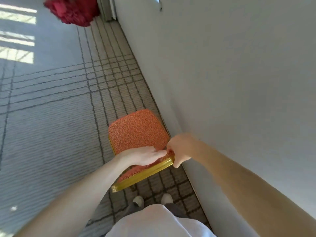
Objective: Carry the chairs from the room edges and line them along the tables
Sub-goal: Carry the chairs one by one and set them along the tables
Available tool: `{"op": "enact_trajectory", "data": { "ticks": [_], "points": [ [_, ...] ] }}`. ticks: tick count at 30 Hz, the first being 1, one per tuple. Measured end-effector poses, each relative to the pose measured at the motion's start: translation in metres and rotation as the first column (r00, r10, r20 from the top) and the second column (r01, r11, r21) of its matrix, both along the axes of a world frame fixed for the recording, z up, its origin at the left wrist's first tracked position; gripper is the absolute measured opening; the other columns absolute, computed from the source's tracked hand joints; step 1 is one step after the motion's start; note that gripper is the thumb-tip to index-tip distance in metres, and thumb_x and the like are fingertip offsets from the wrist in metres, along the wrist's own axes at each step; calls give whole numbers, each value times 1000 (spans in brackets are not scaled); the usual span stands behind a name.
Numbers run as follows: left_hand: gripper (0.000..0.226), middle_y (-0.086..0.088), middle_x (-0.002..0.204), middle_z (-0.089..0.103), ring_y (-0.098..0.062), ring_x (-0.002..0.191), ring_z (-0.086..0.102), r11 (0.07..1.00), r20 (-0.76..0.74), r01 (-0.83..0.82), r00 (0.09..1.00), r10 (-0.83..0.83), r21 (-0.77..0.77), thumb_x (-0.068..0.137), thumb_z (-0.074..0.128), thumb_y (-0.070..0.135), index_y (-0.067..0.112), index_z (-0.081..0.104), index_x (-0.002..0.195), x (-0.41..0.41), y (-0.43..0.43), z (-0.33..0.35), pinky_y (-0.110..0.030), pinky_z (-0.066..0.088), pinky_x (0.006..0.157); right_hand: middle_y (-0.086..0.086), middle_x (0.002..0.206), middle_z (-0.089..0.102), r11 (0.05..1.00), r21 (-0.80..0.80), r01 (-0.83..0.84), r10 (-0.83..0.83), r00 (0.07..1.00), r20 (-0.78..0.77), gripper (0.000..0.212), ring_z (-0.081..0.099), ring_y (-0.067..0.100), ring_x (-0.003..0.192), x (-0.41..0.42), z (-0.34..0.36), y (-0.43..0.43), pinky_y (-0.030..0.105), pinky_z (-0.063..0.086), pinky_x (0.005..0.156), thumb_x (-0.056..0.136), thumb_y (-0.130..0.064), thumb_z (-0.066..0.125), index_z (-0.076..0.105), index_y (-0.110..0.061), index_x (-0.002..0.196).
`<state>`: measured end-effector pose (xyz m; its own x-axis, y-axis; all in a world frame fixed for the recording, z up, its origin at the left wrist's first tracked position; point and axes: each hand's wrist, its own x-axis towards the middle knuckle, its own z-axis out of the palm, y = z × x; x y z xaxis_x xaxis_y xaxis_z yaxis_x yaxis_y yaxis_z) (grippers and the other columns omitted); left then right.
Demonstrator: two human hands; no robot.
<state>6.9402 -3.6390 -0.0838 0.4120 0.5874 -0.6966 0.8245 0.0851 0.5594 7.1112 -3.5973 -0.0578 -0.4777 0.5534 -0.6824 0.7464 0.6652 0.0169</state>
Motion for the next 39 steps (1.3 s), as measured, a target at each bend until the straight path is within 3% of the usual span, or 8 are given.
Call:
{"op": "enact_trajectory", "data": {
  "ticks": [4,8,13,16,20,23,30,39],
  "points": [
    [67,1,56,37,-15,54,41,931,59,-333,943,328,152,99,16,68,18,41,61,-8,9,24,-31,35,61,-8,77,64,998,-9,-64,62,991,-116,43,60,13,71,-18,22,46,26,44,56,62,-60,76,62,-28,87],
    [61,6,56,46,-15,57,48,661,168,-648,751,639,379,101,25,61,19,38,59,-22,16,25,-36,36,62,-11,107,64,992,45,-115,122,964,-236,67,59,16,98,-46,38,91,33,52,77,63,-68,76,64,-30,117],
    [61,5,51,51,-9,52,49,351,112,-538,649,752,766,104,30,49,22,44,51,-34,53,21,-33,37,56,-14,98,64,985,113,-133,164,926,-339,55,57,11,89,-76,52,140,35,55,79,62,-67,77,68,-32,104],
    [61,5,47,48,-9,49,47,295,132,-503,652,747,812,104,33,45,22,41,48,-53,86,27,-32,32,54,-17,86,59,994,83,-78,107,888,-448,40,57,8,83,-86,54,172,33,54,73,65,-61,77,67,-32,92],
    [63,3,48,51,-11,53,51,287,175,-553,636,751,782,104,34,48,22,45,48,-88,140,43,-31,30,54,-10,73,61,999,19,-30,35,822,-569,16,59,9,68,-121,47,210,41,56,68,74,-42,69,63,-29,80],
    [64,2,50,54,-12,54,53,284,163,-552,625,764,784,103,33,50,19,52,51,-121,189,47,-30,32,54,-10,73,66,999,5,33,-22,778,-627,7,62,10,70,-159,43,247,42,57,69,77,-36,64,64,-30,81],
    [61,-1,61,60,-19,63,58,335,141,-588,617,774,737,101,29,49,17,56,57,-187,295,63,-38,48,68,-13,71,64,987,115,112,-1,724,-690,17,60,6,71,-222,50,344,36,53,69,75,-47,68,64,-31,76],
    [63,1,63,61,-23,70,58,377,164,-636,626,763,673,101,32,53,18,49,52,-251,371,73,-38,43,68,-13,69,64,990,106,97,-10,784,-621,24,60,8,69,-290,56,429,35,55,68,76,-56,68,56,-41,62]
  ]
}}
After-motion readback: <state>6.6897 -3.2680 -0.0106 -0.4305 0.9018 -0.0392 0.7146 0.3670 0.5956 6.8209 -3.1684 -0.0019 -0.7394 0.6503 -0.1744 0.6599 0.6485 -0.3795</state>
